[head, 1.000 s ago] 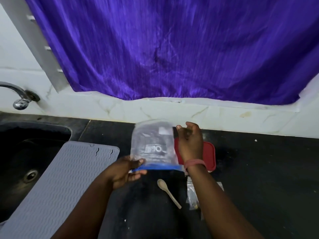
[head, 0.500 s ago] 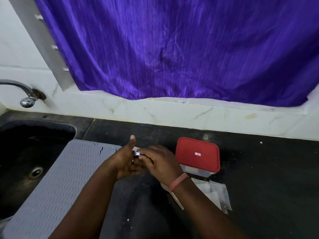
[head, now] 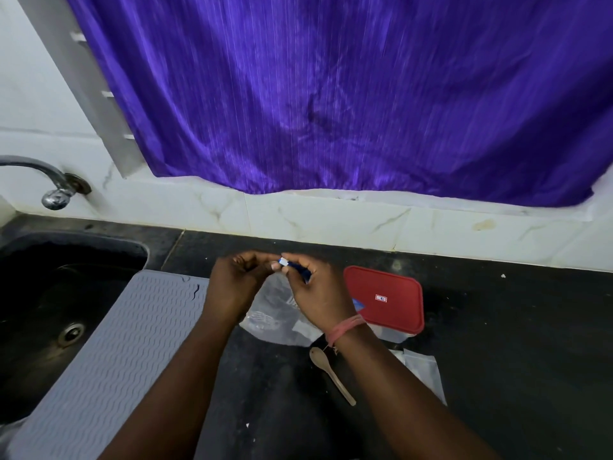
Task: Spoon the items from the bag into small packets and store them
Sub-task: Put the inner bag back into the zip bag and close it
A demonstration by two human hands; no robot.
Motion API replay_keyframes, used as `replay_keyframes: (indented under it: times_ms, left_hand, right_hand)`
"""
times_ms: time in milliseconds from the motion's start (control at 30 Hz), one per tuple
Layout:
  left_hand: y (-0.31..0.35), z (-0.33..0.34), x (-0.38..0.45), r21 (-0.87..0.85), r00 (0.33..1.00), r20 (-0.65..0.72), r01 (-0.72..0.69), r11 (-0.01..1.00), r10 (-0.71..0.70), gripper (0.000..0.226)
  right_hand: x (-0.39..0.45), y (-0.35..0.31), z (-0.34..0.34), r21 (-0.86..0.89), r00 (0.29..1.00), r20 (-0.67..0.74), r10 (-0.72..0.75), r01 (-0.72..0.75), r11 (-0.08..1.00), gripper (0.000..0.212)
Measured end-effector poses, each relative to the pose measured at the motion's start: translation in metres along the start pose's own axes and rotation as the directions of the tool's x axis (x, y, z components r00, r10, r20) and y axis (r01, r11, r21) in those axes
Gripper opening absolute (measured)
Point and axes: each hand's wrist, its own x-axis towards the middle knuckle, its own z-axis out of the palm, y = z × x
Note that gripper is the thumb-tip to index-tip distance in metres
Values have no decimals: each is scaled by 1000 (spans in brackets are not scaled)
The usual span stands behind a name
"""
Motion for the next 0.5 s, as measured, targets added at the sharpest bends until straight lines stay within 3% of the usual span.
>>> replay_keyframes:
  times_ms: [133, 200, 367, 500]
  left_hand:
    - [-1, 8, 3, 11, 998, -42, 52, 999, -51, 8]
    - [-5, 12, 3, 31, 996, -22, 82, 996, -81, 8]
    - [-14, 13, 2, 54, 991, -81, 113, 992, -108, 15]
    - [-21, 1, 5, -96, 980, -135, 136, 986, -148, 12]
  right_hand:
    - [1, -2, -1, 74, 999, -42, 14, -10, 997, 19]
    - [4, 1, -3, 7, 999, -46, 0, 1, 1000, 14]
    - [6, 0, -15, -212, 983, 141, -114, 143, 967, 8]
    - [2, 17, -42, -272, 983, 155, -96, 136, 953, 2]
